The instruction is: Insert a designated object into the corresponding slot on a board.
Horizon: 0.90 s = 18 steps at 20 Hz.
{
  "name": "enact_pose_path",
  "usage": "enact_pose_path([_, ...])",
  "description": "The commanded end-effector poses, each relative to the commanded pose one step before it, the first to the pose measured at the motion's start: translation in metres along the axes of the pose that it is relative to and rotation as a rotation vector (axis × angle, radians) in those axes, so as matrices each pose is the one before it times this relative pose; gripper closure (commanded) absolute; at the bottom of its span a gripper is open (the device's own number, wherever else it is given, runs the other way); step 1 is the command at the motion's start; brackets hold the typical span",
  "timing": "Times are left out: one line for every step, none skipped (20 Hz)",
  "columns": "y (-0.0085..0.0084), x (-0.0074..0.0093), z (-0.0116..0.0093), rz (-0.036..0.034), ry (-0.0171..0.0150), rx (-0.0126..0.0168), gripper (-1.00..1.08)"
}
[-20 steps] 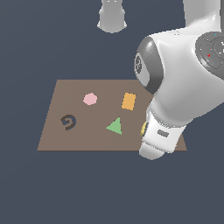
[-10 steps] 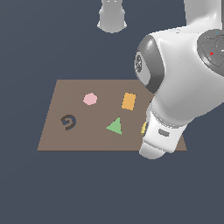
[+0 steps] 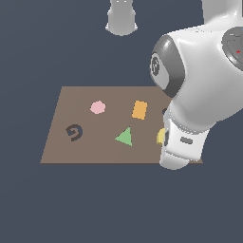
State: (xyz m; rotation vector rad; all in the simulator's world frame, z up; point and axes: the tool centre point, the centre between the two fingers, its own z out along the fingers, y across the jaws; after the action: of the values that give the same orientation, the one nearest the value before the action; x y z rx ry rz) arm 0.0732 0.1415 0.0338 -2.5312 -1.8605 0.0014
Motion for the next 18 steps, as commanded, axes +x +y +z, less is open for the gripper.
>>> enact_pose_path([-0.00613,0.00374,-0.00076,-0.05866,0.0003,-0.0006,1.08])
enact_pose_path([-0.00292,0.00165,-0.00022,-0.02763,0.00001,-0.00007,1.08])
enact_pose_path([-0.00313,0.00176,-0.00023,-0.02953,0.0,-0.00007,1.08])
enact_pose_path([-0.00333,0.00187,-0.00025,-0.03143,0.0,-0.00007,1.08])
enact_pose_path([-0.00354,0.00197,-0.00026,-0.03333,0.0,-0.00007,1.08])
enact_pose_path([-0.00375,0.00208,-0.00028,-0.0352,0.0,-0.00007,1.08])
enact_pose_path([-0.00396,0.00218,-0.00029,-0.03707,0.0,-0.00007,1.08])
enact_pose_path([-0.00417,0.00228,-0.0003,-0.03891,0.0,-0.00007,1.08])
enact_pose_path([-0.00437,0.00237,-0.00031,-0.04072,-0.00001,-0.00007,1.08])
enact_pose_path([-0.00457,0.00246,-0.00032,-0.04251,-0.00001,-0.00006,1.08])
enact_pose_path([-0.00469,0.0025,-0.00033,-0.04348,-0.00001,-0.00006,1.08])
enact_pose_path([-0.00451,0.00239,-0.00031,-0.04171,-0.00001,-0.00004,1.08])
enact_pose_path([-0.00429,0.00226,-0.00029,-0.03966,-0.00001,-0.00003,1.08])
enact_pose_path([-0.00408,0.00213,-0.00027,-0.03762,-0.00002,-0.00002,1.08])
enact_pose_path([-0.00387,0.002,-0.00025,-0.03558,-0.00002,-0.00001,1.08])
enact_pose_path([-0.00365,0.00188,-0.00024,-0.03356,-0.00002,-0.00001,1.08])
enact_pose_path([-0.00344,0.00176,-0.00022,-0.03156,-0.00001,0.0,1.08])
enact_pose_path([-0.00323,0.00163,-0.0002,-0.02958,-0.00001,0.00001,1.08])
